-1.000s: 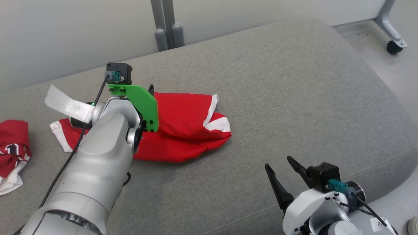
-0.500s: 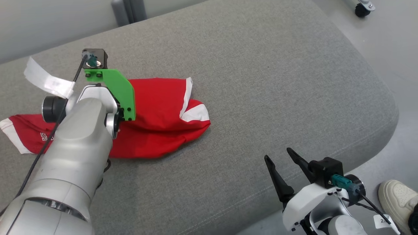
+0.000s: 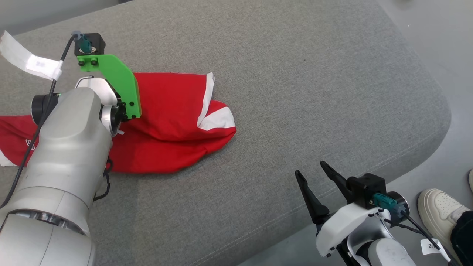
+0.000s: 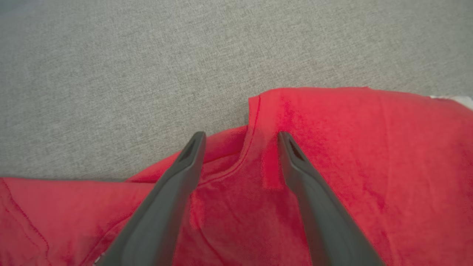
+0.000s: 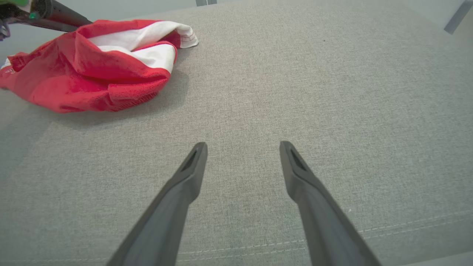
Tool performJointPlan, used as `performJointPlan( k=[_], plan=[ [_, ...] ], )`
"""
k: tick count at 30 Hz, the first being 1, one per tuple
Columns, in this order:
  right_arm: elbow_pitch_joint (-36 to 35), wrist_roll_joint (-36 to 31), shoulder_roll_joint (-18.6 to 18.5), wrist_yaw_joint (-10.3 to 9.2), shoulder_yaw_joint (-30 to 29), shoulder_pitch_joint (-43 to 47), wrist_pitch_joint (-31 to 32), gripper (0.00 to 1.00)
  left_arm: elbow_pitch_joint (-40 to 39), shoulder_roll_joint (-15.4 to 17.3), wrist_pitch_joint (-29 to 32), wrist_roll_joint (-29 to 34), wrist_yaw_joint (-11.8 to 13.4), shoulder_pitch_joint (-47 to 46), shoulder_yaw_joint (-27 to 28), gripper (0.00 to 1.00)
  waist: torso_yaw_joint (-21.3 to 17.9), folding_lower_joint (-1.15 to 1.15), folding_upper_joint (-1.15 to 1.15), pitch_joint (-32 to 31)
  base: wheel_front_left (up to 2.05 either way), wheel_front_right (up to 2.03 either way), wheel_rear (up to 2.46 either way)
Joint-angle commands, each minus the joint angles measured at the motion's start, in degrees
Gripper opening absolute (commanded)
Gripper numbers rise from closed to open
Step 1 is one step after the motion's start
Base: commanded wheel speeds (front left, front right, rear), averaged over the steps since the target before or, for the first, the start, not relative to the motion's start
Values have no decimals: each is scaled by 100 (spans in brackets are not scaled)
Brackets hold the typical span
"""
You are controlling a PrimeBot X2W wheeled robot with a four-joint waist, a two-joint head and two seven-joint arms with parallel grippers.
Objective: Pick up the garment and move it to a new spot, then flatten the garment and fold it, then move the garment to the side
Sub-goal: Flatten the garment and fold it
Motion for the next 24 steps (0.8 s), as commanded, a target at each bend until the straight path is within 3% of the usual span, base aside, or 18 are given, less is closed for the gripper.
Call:
performJointPlan(
  k=[1, 3, 4, 8, 9, 16, 24],
  plan=[
    [18, 20, -3, 0, -10, -70, -41, 100, 18, 49, 21, -1, -14, -76, -5, 100, -33, 0, 0, 79, 0, 0, 0],
    [35, 24, -3, 0, -15, -80, -55, 100, 29, 60, 109, -3, -7, -68, -30, 100, -42, 0, 0, 112, 0, 0, 0],
    [37, 25, -3, 0, -20, -84, -55, 100, 31, 65, 154, -5, -20, -51, -41, 91, -41, 0, 0, 130, 0, 0, 0],
    [51, 24, -2, 0, -57, -89, -82, 100, -6, 23, 193, -85, -97, -2, -20, 30, 5, 0, 0, 186, 0, 0, 0],
    [58, 22, -2, 0, -60, -95, -88, 100, -34, 15, 143, -69, -101, -10, -35, 0, 27, 0, 0, 196, 0, 0, 0],
    [117, 34, -3, 0, -39, -167, -100, 100, -391, -51, -751, -175, -132, -156, 110, 0, 199, 0, 0, 136, 0, 0, 0],
    [167, -38, -4, 0, -74, -104, -35, 100, -1143, -357, -2424, -852, -490, -447, 849, 0, 471, 0, 0, -142, 0, 0, 0]
  ],
)
